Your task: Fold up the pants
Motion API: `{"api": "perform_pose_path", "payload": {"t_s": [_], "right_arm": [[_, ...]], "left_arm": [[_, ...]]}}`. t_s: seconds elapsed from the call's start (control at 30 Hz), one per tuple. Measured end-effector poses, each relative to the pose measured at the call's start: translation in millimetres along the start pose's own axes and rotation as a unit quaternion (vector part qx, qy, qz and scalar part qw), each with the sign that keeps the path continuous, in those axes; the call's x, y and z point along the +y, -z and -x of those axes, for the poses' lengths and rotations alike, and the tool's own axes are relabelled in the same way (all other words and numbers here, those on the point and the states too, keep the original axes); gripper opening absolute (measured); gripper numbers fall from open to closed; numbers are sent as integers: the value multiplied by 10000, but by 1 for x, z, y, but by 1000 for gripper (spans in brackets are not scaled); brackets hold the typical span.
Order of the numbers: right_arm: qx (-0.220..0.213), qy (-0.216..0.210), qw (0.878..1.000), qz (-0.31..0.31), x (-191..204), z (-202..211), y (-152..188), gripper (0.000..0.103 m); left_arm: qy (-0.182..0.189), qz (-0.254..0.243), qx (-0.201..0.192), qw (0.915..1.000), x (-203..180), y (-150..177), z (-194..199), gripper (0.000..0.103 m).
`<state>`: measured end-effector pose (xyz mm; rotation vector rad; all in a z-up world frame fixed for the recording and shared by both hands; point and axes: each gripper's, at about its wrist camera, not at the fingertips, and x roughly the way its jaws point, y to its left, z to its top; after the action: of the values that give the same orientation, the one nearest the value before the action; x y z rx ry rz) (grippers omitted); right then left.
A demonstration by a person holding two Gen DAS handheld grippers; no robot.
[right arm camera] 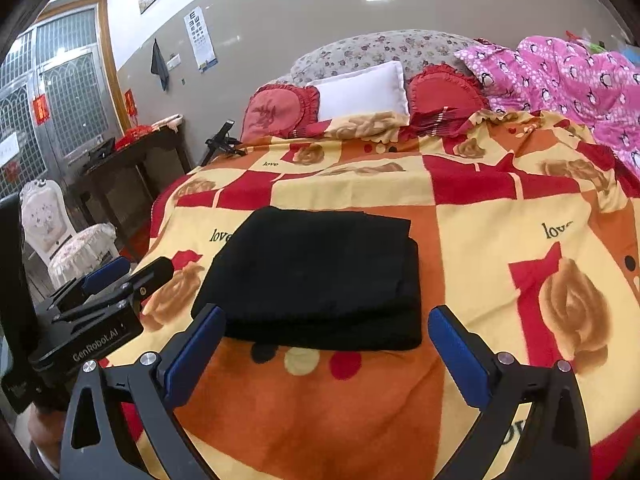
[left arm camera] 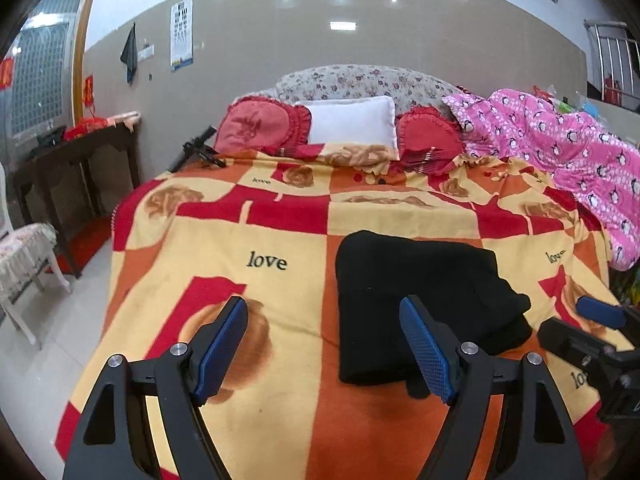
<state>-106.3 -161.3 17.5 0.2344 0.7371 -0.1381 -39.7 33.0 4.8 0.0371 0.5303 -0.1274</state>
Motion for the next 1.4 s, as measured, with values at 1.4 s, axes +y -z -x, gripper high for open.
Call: {"api": "perform_pose_path", "payload": {"t_s": [1.4], "right_arm": [[248,46,9992,315,18,-8,3,102]], "left_arm": [[68,-77,-36,9999,7,10,1,81]]}}
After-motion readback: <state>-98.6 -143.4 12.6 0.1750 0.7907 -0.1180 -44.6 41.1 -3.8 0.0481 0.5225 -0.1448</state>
